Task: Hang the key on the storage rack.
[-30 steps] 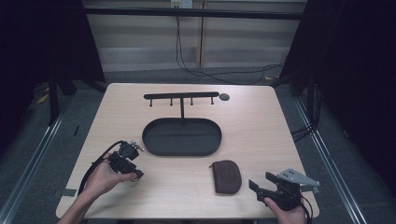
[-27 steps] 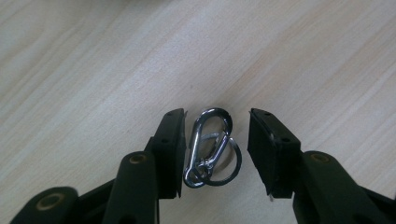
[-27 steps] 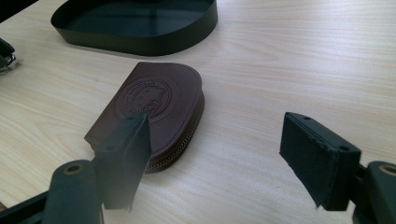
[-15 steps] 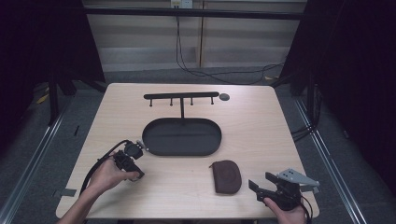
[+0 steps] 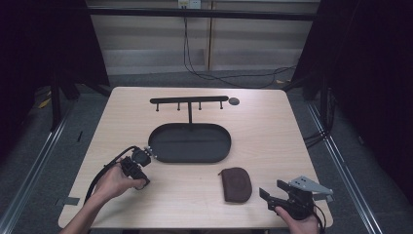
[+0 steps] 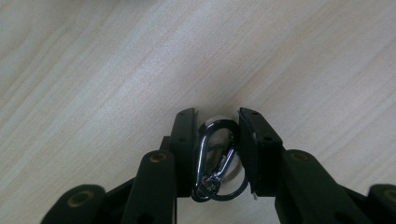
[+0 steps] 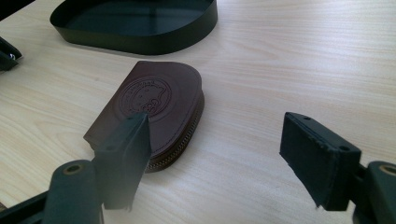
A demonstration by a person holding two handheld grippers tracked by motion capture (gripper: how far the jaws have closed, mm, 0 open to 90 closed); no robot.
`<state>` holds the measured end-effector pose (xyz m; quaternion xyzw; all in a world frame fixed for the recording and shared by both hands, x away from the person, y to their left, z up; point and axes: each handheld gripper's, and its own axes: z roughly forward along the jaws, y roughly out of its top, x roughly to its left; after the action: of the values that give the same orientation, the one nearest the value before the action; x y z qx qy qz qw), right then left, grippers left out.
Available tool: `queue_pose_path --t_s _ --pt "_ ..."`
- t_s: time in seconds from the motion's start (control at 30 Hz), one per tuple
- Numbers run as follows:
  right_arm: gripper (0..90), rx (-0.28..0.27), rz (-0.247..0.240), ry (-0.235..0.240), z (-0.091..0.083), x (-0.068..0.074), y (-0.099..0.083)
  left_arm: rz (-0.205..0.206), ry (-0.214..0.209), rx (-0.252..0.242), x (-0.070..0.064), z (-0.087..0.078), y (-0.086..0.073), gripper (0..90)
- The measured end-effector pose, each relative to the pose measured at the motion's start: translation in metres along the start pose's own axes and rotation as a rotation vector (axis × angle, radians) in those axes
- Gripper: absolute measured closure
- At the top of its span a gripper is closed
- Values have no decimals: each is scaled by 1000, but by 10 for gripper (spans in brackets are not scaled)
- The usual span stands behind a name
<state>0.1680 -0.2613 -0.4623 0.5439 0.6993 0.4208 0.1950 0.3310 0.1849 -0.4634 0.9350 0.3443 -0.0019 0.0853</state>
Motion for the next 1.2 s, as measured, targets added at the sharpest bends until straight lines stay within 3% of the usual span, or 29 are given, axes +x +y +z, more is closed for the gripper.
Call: queue_pose_path --t_s 0.13,0.3,0.33,0.47,0.87,1.2 --pt "246 2 -1 4 0 0 0 -25 -22 -27 2 -6 -1 689" --pt "243 5 0 -1 1 0 0 -20 -35 -48 4 -16 -1 732" --pt "243 5 1 0 1 0 0 -10 -46 -65 5 -20 -1 841" --pt "243 5 2 -1 1 -1 0 -24 -42 -70 5 -23 -2 848" --pt "240 8 7 -2 1 -1 0 17 -43 -76 -3 -42 2 852" --pt "238 8 8 -1 1 -1 0 19 -32 -78 -3 -55 3 852"
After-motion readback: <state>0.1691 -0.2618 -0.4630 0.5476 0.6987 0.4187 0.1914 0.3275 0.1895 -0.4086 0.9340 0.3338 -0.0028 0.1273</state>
